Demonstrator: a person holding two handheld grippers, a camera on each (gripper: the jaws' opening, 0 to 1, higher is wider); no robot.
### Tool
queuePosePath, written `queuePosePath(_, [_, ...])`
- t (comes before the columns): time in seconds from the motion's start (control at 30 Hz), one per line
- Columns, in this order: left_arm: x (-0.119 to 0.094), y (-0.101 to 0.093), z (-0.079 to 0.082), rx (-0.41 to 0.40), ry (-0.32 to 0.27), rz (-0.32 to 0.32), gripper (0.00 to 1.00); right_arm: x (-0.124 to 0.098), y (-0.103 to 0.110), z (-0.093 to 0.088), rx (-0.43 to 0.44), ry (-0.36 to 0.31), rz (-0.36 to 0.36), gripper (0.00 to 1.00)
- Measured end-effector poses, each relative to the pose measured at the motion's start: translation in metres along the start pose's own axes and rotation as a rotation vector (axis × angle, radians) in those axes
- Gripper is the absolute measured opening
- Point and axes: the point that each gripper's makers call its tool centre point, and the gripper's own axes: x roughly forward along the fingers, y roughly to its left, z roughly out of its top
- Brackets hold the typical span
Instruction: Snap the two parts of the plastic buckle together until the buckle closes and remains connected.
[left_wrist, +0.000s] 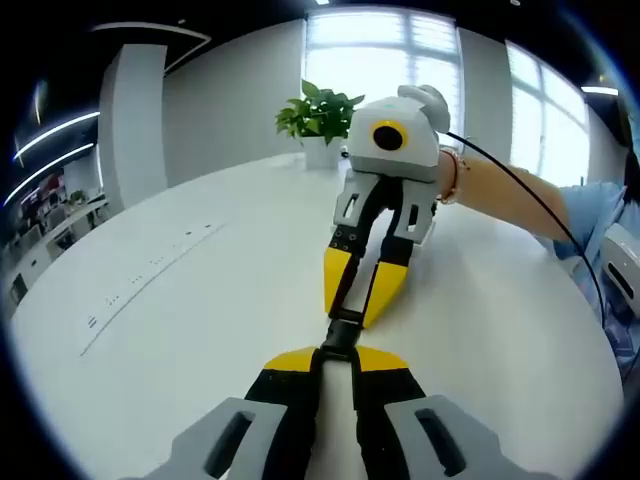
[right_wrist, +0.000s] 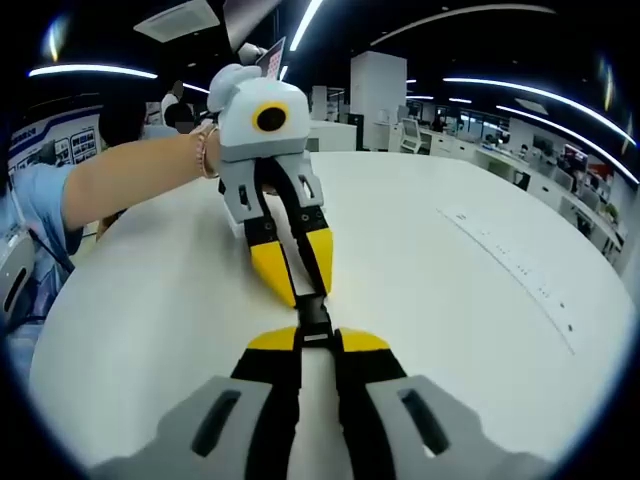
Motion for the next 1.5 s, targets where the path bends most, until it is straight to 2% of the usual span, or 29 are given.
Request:
queuePosePath(0.23, [0.000,0.012,0.002,-0.006,0.022,0.018,0.12,-0.001,-0.005,0.003,-0.006,-0.029,-0.018,0.12])
queuePosePath(0.43, [0.007,0.025,0.004,-0.023,0.015,0.023,0.12,0.000,-0.017,0.004,0.003,-0.015,-0.044,0.13])
queuePosePath(0.63, [0.014,0.030,0.006,-0.018,0.020,0.017,0.12,0.000,-0.026,0.002,-0.003,-0.016,-0.060,0.13])
queuePosePath(1.0, [0.017,0.038,0.007,-0.036,-0.015,0.033,0.12,0.002,-0.031,-0.002,0.007,-0.032,-0.074,0.13])
queuePosePath(1.13, [0.018,0.042,0.007,-0.010,-0.016,0.059,0.15,0.001,-0.038,-0.003,0.030,-0.033,-0.127,0.23])
queuePosePath(1.2, [0.017,0.048,0.007,-0.002,-0.021,0.094,0.22,0.000,-0.040,-0.004,0.042,-0.037,-0.136,0.25])
queuePosePath(1.33, [0.017,0.049,0.006,-0.020,-0.028,0.108,0.22,-0.001,-0.042,-0.005,0.032,-0.046,-0.164,0.29])
queuePosePath(1.5, [0.015,0.056,0.006,-0.020,-0.019,0.168,0.31,-0.002,-0.047,-0.003,0.023,-0.032,-0.217,0.34])
